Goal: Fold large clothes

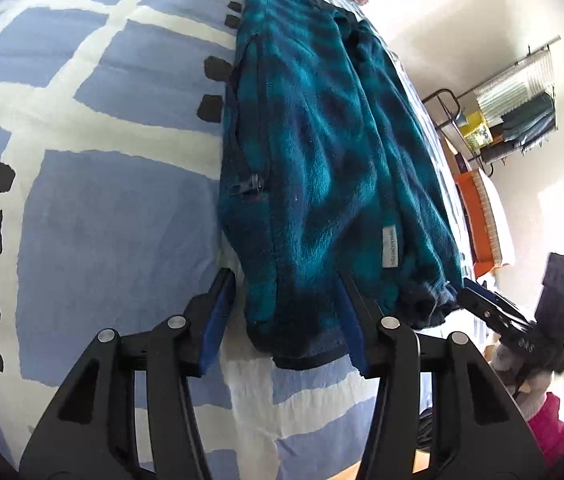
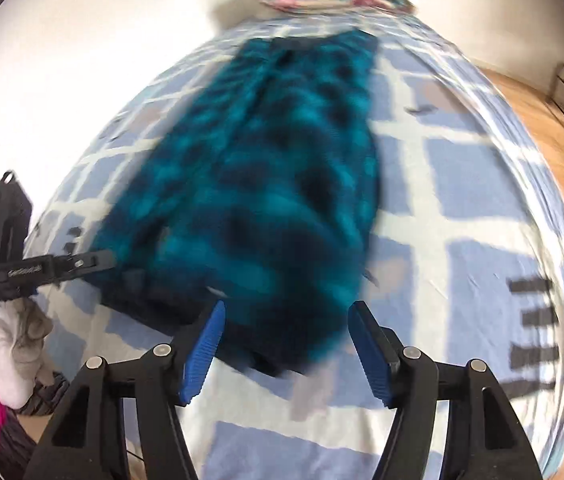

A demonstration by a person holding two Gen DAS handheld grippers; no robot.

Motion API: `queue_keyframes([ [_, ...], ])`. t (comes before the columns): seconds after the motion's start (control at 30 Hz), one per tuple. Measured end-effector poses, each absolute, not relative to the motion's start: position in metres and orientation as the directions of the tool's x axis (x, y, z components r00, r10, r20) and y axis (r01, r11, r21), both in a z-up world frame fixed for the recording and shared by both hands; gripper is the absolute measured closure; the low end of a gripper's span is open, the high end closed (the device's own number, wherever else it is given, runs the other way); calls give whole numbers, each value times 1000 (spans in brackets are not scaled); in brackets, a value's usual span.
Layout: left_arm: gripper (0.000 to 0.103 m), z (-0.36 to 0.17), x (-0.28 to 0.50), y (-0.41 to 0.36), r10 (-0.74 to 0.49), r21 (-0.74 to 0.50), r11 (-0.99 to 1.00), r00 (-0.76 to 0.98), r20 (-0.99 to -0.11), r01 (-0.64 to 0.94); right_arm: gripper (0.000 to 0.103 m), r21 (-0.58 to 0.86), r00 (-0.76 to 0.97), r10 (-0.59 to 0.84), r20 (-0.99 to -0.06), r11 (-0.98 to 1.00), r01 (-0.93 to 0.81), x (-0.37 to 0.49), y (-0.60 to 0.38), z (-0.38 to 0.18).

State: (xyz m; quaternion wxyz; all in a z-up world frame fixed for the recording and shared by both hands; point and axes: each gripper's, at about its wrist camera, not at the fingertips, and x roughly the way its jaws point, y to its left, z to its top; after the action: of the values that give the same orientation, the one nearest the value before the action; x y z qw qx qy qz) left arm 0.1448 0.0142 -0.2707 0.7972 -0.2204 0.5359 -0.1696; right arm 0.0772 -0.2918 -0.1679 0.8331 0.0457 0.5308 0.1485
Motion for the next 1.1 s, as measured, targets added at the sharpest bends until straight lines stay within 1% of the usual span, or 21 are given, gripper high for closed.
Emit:
queue_keyframes([
  [0.03,61,-271,146,12,-516,-538,842,353,-780,42,35,274,371,323,-871,945,-180,78,-299,-177],
  [0.07,66,-272,146,11,-529,-548,835,336,-779,44,35,308,357,348,-867,937,-166,78,-303,-183],
  [0.17,77,-270,145,8,-506,-527,849,348,-789,39,36,410,323,431,-842,902,-136,80,-308,-197],
  [0.2,82,-269,145,8,-507,-528,848,350,-788,40,35,424,325,445,-834,895,-139,81,-307,-198],
  [0.23,85,-267,146,8,-509,-530,847,350,-786,40,35,436,309,464,-831,886,-157,84,-304,-198],
  [0.27,86,-265,144,7,-508,-530,847,352,-786,39,38,447,300,478,-826,879,-169,87,-301,-198],
  [0.3,87,-263,144,7,-508,-530,847,355,-785,40,52,468,281,498,-820,867,-170,89,-298,-199],
  [0.33,88,-261,144,6,-507,-530,847,358,-784,39,60,484,267,512,-817,859,-168,92,-295,-199],
  [0.37,88,-256,144,7,-508,-532,846,364,-781,38,63,471,272,503,-821,864,-175,92,-291,-197],
  [0.4,89,-252,143,6,-512,-537,842,370,-775,39,71,462,268,499,-824,866,-191,92,-285,-196],
  [0.43,89,-246,142,7,-518,-546,837,379,-767,39,75,455,264,496,-827,867,-202,93,-282,-192],
  [0.47,89,-242,141,7,-523,-553,832,386,-760,37,81,463,261,501,-825,864,-196,94,-281,-190],
  [0.53,90,-231,141,6,-534,-572,820,403,-744,31,87,517,263,545,-796,839,-170,96,-286,-181],
  [0.6,90,-220,141,3,-535,-576,817,419,-734,34,89,539,280,558,-781,829,-147,96,-290,-170],
  [0.7,90,-200,142,-4,-526,-570,821,442,-727,39,90,537,288,546,-786,835,-117,96,-292,-154],
  [0.83,90,-175,151,-9,-520,-560,827,455,-723,54,90,552,298,559,-774,826,-115,104,-290,-128],
  [0.93,90,-156,165,-7,-512,-547,834,472,-718,73,91,558,316,571,-758,818,-139,115,-285,-107],
  [1.1,90,-140,202,-3,-520,-560,825,484,-704,71,91,585,336,587,-737,802,-119,145,-292,-89],
])
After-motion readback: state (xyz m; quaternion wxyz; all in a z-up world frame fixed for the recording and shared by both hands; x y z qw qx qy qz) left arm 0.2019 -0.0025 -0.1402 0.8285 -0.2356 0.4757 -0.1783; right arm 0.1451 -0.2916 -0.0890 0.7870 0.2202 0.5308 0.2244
